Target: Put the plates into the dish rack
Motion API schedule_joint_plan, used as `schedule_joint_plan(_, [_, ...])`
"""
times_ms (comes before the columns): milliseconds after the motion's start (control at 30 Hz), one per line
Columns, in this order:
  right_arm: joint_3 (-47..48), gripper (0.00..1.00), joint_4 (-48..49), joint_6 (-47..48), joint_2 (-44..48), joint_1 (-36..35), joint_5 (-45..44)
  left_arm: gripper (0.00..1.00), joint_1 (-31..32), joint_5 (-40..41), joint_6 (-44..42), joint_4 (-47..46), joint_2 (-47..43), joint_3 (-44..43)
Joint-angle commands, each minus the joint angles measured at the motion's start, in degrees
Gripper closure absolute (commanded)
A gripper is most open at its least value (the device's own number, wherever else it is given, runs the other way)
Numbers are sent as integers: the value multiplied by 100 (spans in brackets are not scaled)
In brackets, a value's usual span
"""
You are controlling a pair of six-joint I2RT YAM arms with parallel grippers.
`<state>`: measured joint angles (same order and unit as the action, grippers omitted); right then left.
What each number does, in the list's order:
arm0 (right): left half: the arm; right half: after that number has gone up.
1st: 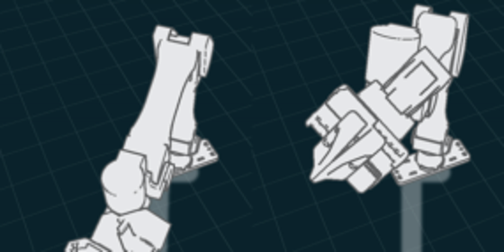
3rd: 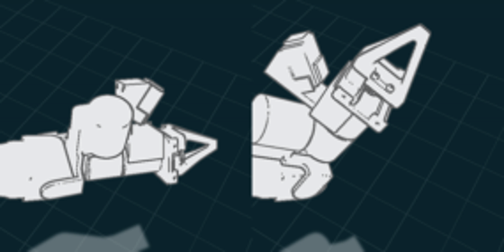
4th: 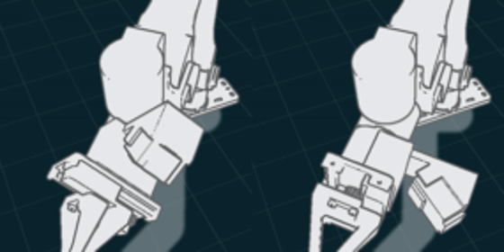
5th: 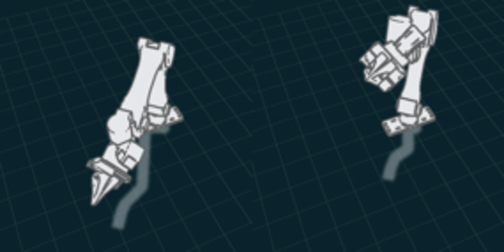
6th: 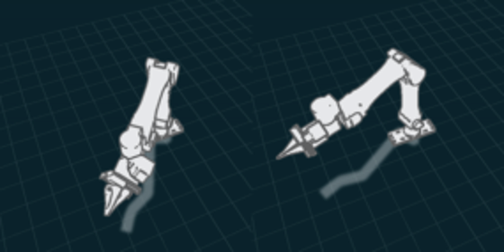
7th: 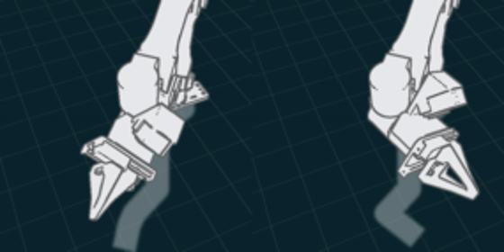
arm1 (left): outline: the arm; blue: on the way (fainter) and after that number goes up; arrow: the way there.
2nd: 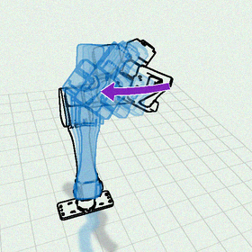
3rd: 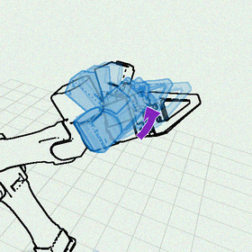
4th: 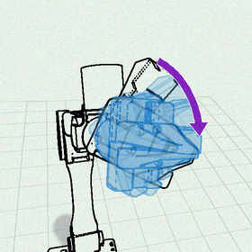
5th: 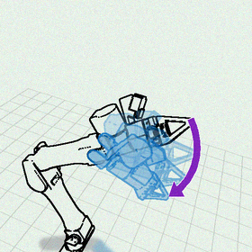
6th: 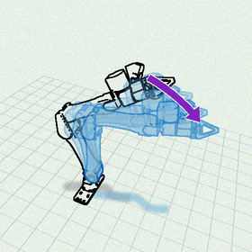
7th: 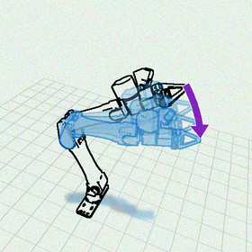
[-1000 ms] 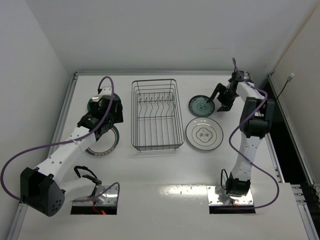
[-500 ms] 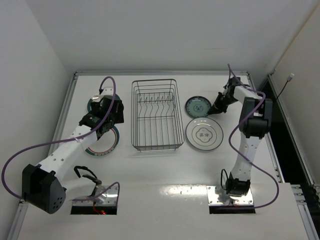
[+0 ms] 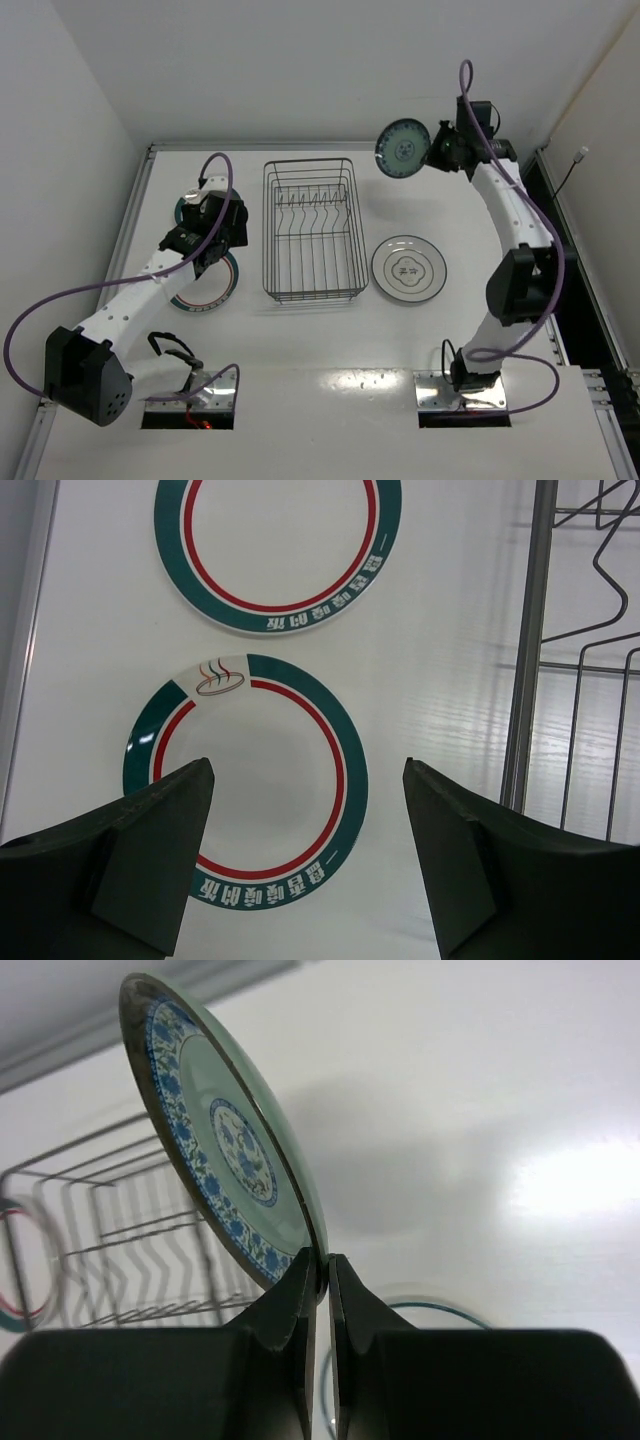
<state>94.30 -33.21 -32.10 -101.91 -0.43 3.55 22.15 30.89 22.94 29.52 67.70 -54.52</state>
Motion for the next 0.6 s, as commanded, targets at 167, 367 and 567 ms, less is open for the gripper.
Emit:
schedule_joint_plan(167, [493, 100, -317, 204, 444, -1791, -2348, 26, 35, 83, -9, -87, -3, -102])
schedule_joint_plan(367, [703, 100, -729, 204, 146, -2496, -3096, 26, 35, 83, -9, -87, 50, -102])
schedule_joint_plan(567, [1203, 100, -1090, -7, -399, -2962, -3976, 26, 35, 136, 44, -34, 50, -102])
